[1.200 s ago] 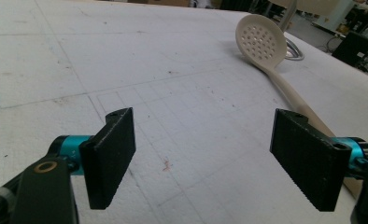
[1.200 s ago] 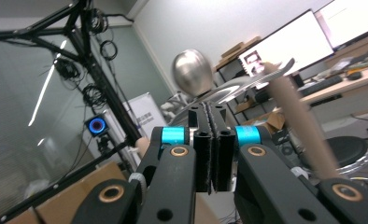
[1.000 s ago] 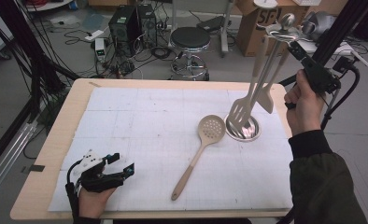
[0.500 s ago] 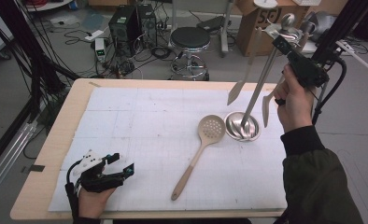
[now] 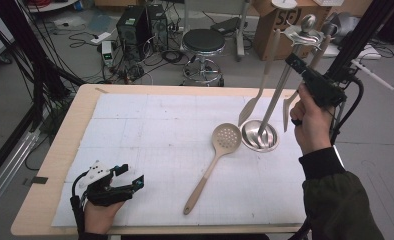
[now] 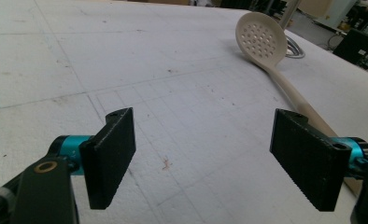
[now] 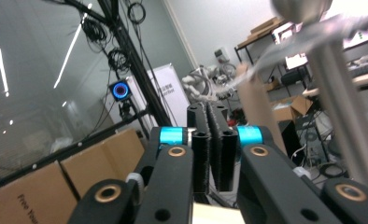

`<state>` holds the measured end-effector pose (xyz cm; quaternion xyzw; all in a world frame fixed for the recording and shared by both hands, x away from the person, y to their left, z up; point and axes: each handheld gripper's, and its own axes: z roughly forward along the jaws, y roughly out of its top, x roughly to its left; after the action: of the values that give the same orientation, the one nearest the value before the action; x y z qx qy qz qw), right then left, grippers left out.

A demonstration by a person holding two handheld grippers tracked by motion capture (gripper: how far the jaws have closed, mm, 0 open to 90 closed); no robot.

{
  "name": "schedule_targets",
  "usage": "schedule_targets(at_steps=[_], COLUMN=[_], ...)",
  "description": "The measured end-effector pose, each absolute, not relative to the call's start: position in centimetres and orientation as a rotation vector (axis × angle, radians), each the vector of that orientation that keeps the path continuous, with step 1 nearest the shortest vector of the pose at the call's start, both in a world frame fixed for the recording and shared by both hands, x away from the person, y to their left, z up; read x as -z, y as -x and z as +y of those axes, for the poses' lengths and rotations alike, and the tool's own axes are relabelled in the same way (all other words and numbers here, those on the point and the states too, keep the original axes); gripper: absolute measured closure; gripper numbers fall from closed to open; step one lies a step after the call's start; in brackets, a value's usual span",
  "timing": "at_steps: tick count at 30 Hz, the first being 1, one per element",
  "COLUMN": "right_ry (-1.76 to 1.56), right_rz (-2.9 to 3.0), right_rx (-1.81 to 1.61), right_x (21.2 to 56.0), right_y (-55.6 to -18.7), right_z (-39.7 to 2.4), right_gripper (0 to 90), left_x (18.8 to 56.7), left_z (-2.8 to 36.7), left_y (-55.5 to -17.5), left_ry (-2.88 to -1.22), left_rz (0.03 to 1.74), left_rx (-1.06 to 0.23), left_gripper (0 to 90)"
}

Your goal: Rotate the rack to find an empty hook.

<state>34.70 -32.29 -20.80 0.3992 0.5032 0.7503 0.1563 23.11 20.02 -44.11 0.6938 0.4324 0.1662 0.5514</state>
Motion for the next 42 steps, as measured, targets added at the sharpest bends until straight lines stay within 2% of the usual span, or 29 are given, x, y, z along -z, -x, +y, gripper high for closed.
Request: schedule_targets(at_steps=[10, 13, 17, 24, 42], right_ry=[-1.154, -1.155, -1.145, -1.153, -1.173], right_rz=[1.571, 1.609, 1.621, 1.642, 1.793], right_rx=[-2.168, -2.155, -2.155, -2.147, -2.099], right_x=[23.0, 23.2, 23.4, 24.5, 28.0], right_y=[-34.7, -34.7, -34.6, -34.4, -33.7], right_z=[-30.9, -30.7, -30.5, -30.3, -28.6], right_gripper=[64.4, 53.5, 45.9, 40.9, 41.2], left_x=[44.1, 44.1, 44.1, 44.1, 44.1], left_z=[20.1, 20.1, 20.0, 20.0, 20.1], left_y=[-23.1, -23.1, -23.1, -23.1, -23.1], left_ry=[-1.639, -1.641, -1.643, -1.641, -1.637], left_rz=[1.022, 1.021, 1.021, 1.021, 1.02], left_rx=[-0.392, -0.391, -0.392, -0.393, -0.392], left_gripper=[23.0, 23.0, 23.0, 23.0, 23.0])
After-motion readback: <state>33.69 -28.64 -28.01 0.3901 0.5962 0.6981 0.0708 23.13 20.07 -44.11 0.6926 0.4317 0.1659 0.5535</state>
